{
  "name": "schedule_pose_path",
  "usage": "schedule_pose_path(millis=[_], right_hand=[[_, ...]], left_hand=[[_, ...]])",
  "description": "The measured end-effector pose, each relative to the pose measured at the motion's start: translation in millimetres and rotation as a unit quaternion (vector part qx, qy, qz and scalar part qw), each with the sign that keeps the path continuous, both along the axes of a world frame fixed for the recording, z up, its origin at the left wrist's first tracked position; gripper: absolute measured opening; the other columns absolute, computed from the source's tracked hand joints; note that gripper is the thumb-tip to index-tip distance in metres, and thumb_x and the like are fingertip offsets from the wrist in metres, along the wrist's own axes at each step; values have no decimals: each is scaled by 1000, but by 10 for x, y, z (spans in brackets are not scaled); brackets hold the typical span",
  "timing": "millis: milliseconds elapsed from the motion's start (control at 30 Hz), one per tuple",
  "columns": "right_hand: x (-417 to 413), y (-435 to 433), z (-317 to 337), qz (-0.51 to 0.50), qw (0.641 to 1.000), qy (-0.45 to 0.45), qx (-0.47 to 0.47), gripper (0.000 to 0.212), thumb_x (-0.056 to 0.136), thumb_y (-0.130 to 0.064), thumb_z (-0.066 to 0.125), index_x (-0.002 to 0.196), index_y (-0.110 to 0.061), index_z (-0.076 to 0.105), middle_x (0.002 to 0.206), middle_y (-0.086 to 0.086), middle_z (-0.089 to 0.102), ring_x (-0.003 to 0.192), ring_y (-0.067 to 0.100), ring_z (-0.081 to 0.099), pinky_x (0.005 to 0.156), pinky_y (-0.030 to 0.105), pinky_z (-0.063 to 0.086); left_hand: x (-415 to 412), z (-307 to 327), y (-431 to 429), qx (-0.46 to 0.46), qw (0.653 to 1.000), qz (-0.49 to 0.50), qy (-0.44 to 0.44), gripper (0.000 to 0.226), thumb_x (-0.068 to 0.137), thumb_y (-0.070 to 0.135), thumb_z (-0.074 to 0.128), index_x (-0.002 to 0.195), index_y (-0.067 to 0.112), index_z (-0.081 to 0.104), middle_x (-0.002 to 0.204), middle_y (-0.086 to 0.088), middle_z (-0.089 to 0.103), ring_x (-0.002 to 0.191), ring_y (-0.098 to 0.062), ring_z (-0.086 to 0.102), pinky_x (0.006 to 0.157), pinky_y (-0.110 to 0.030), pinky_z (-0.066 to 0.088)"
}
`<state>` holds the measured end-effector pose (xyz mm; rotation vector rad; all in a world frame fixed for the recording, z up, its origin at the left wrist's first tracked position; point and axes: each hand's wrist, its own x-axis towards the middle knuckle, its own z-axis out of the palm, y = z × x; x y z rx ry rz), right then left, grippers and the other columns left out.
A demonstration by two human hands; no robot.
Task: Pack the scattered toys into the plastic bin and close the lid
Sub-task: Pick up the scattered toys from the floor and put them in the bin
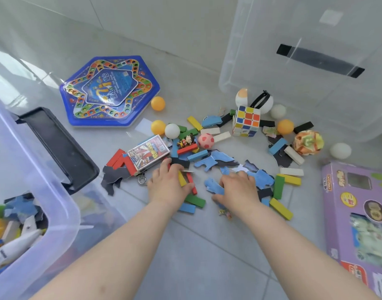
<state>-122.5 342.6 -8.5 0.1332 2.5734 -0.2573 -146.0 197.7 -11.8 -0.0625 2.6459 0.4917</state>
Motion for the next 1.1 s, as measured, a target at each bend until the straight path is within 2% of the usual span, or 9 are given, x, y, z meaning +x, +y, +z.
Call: schedule_pose_path(millis=[133, 300, 367, 533, 733, 900, 1000, 1033, 1100], right_hand=[[42, 24, 67, -18, 998, 44, -37, 24, 90, -35, 50, 102, -15, 58, 110, 6, 47, 117, 26, 37, 94, 31, 30], [-205, 163, 117, -61, 994, 66, -67, 22, 88, -32, 55, 94, -12, 60, 153, 4, 21, 141, 26, 11, 113, 34, 15], [-329, 102, 77, -37, 996, 39, -70, 26, 88, -33, 55, 98, -9, 61, 155, 6, 17, 143, 27, 7, 115, 35, 14], [-452, -47, -51, -52, 995, 65, -50, 42, 88, -29, 57, 122, -5, 49, 136, 12, 38, 127, 29, 33, 100, 33, 32], [-473, -51, -61, -121, 990, 13, -69, 64, 82, -30, 64, 135, -15, 32, 138, 9, 43, 127, 29, 40, 103, 38, 30], [-376, -76, -35, -100, 993, 14, -60, 36, 86, -29, 57, 116, -11, 52, 122, 11, 57, 119, 30, 47, 95, 36, 35], [-228, 17, 42, -143, 984, 41, -100, 14, 85, -28, 58, 80, -17, 50, 87, 5, 54, 116, 30, 45, 87, 34, 34], [-186, 85, 83, -165, 979, 51, -106, 26, 85, -28, 58, 67, -20, 41, 77, 1, 45, 115, 30, 43, 86, 35, 34], [-104, 270, 157, -199, 972, 83, -91, 42, 83, -31, 60, 58, -21, 28, 81, 1, 40, 109, 29, 41, 81, 34, 34]], left_hand=[[29, 5, -37, 6, 1000, -4, -1, 33, 84, 38, 59, 111, 18, 60, 137, 0, 38, 123, -28, 35, 102, -30, 29], [193, -22, -146, 2, 999, -43, -18, 35, 85, 32, 58, 115, 14, 49, 127, -4, 44, 118, -27, 41, 95, -32, 35], [236, -17, -176, 14, 998, -55, -25, 38, 86, 26, 57, 120, 14, 45, 128, -6, 44, 119, -27, 42, 94, -31, 36], [271, -23, -229, 2, 998, -53, -36, 47, 87, -1, 44, 130, 12, 32, 132, -9, 39, 119, -30, 45, 93, -35, 38], [329, -90, -346, -80, 993, -81, 0, 36, 91, 16, 45, 126, 18, 37, 130, 1, 50, 123, -20, 44, 94, -29, 32], [344, -50, -302, -11, 999, -40, -24, 44, 86, 15, 50, 128, 15, 36, 124, -2, 53, 117, -24, 48, 95, -30, 30], [370, 14, -230, 14, 995, -99, -10, 38, 86, 18, 52, 124, 20, 44, 121, 2, 55, 115, -22, 48, 93, -29, 30], [381, 33, -204, 6, 991, -136, -7, 36, 87, 21, 52, 122, 22, 48, 121, 3, 55, 116, -21, 46, 93, -28, 30], [412, 48, -178, -17, 980, -196, -5, 33, 86, 27, 53, 119, 24, 53, 124, 3, 52, 118, -20, 42, 92, -28, 30]])
